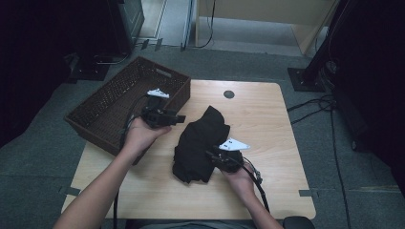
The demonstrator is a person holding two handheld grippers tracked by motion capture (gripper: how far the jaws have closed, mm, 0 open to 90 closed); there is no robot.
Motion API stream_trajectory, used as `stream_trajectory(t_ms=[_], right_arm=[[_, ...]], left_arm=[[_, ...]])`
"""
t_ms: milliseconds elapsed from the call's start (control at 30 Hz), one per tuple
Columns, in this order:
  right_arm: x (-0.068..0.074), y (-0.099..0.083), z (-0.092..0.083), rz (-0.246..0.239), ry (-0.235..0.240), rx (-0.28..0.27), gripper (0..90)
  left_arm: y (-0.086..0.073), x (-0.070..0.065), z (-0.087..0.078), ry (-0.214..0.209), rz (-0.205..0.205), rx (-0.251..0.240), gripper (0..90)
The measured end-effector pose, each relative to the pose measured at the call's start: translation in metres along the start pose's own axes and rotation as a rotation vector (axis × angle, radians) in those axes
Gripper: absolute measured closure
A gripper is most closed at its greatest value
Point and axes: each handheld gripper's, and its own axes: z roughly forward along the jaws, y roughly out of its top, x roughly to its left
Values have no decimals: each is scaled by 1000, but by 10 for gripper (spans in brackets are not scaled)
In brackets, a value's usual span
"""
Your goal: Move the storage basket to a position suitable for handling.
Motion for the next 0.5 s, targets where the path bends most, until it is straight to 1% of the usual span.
stream_trajectory(t_ms=[100, 167, 233, 300, 333, 433, 500], right_arm=[[-2, -2, 3, 3, 1, 8, 603], [-3, -2, 4, 6, -1, 12, 601], [-4, -4, 6, 8, -1, 16, 599], [-4, -5, 7, 5, -3, 10, 597], [-4, -5, 8, 12, -1, 13, 597], [-4, -5, 9, 9, -1, 11, 596], [-4, -6, 10, 8, -3, 11, 594]], left_arm=[[-7, -5, 15, -4, 8, 26, 458], [-12, -8, 25, -1, 4, 40, 450], [-17, -12, 35, 14, 23, 61, 437], [-22, -14, 43, 10, 25, 78, 426], [-25, -15, 47, 10, 25, 85, 419], [-32, -17, 60, 17, 26, 113, 394], [-37, -17, 68, 31, 27, 128, 382]])
